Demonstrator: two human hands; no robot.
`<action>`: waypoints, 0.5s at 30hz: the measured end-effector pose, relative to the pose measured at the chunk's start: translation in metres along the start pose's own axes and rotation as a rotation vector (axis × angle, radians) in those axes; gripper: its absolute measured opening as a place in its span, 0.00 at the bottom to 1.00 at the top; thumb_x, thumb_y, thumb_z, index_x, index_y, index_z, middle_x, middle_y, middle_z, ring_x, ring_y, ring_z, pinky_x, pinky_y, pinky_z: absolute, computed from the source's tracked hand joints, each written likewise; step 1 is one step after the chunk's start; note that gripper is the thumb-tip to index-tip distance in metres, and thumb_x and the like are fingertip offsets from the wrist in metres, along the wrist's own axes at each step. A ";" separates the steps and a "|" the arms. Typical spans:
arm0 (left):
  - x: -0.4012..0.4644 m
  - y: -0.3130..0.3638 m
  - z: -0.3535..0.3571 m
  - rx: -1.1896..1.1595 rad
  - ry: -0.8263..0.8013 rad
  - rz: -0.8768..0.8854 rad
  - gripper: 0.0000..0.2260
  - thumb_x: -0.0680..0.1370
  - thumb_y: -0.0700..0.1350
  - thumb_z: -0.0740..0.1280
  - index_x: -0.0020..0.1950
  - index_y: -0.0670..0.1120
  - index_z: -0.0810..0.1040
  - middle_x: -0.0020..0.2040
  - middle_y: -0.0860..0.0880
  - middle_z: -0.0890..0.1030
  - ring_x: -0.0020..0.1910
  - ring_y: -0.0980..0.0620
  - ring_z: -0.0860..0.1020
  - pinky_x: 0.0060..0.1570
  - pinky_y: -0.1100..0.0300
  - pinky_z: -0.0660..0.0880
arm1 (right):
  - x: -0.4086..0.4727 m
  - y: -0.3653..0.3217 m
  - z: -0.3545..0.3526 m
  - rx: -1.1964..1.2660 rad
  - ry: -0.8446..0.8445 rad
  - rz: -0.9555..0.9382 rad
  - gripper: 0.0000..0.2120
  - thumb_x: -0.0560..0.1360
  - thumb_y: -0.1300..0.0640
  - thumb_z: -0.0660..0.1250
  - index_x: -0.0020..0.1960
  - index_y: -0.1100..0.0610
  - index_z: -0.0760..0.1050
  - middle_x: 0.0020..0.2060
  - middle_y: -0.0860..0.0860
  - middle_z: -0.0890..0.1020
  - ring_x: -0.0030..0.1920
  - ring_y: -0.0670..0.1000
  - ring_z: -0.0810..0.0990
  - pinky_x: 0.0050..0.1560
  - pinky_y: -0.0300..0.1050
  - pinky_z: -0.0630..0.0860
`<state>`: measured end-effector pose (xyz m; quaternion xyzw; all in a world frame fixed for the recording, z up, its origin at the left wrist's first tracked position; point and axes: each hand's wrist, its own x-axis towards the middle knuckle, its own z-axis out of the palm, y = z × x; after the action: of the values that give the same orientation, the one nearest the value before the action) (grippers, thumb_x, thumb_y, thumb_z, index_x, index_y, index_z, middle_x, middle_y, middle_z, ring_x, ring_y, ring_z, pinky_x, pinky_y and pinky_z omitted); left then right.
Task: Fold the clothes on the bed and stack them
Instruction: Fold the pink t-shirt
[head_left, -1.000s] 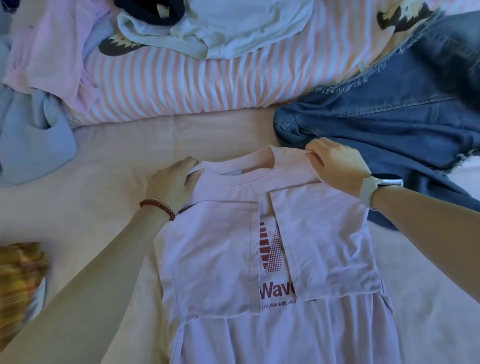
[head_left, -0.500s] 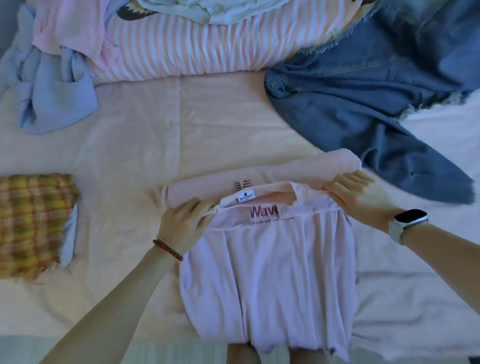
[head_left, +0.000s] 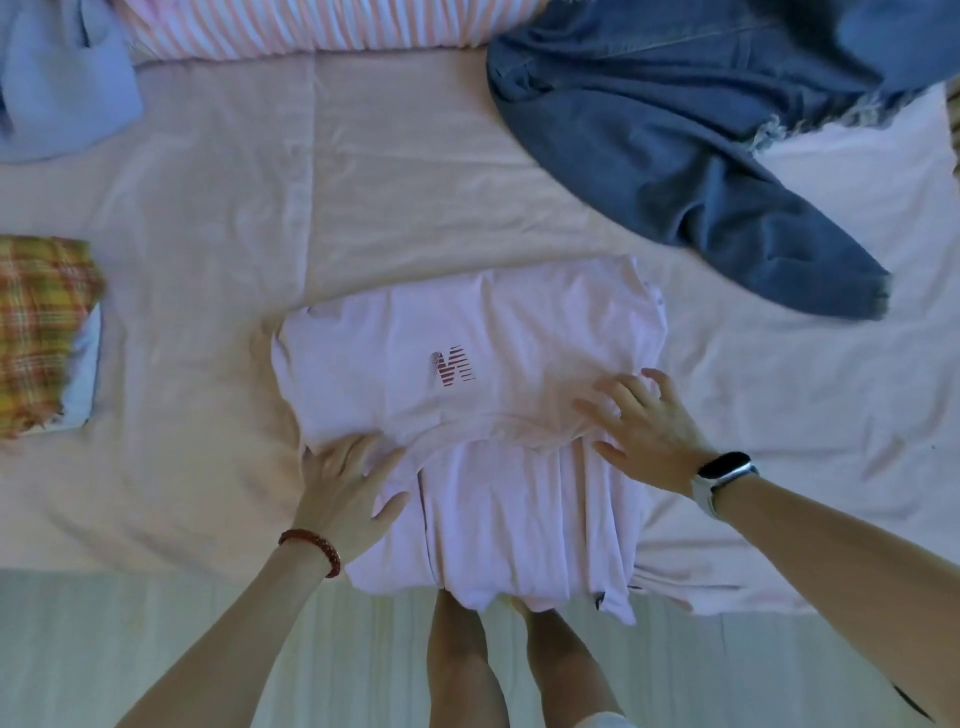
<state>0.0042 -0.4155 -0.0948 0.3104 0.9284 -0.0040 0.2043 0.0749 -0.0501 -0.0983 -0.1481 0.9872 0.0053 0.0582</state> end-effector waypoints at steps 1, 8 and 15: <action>0.002 0.000 0.000 0.017 0.005 0.004 0.25 0.69 0.61 0.57 0.64 0.55 0.68 0.62 0.46 0.73 0.60 0.44 0.67 0.50 0.35 0.69 | 0.005 -0.002 0.000 -0.007 -0.022 -0.016 0.27 0.59 0.50 0.76 0.57 0.53 0.79 0.51 0.56 0.79 0.52 0.59 0.76 0.54 0.63 0.74; 0.016 -0.008 0.015 0.153 -0.008 0.045 0.41 0.58 0.57 0.79 0.66 0.55 0.66 0.69 0.42 0.65 0.66 0.36 0.64 0.58 0.37 0.61 | 0.029 0.001 0.017 -0.113 -0.033 -0.079 0.11 0.62 0.61 0.71 0.43 0.50 0.79 0.38 0.51 0.78 0.41 0.56 0.78 0.50 0.57 0.74; 0.018 -0.022 0.016 0.090 0.034 0.099 0.37 0.61 0.42 0.80 0.65 0.55 0.66 0.67 0.44 0.65 0.63 0.37 0.65 0.53 0.36 0.71 | 0.021 0.001 0.020 -0.018 0.209 -0.105 0.20 0.65 0.73 0.50 0.38 0.56 0.77 0.35 0.53 0.77 0.34 0.56 0.75 0.44 0.49 0.66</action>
<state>-0.0154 -0.4256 -0.1191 0.3650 0.9141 -0.0300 0.1742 0.0569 -0.0550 -0.1206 -0.1999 0.9787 -0.0042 -0.0460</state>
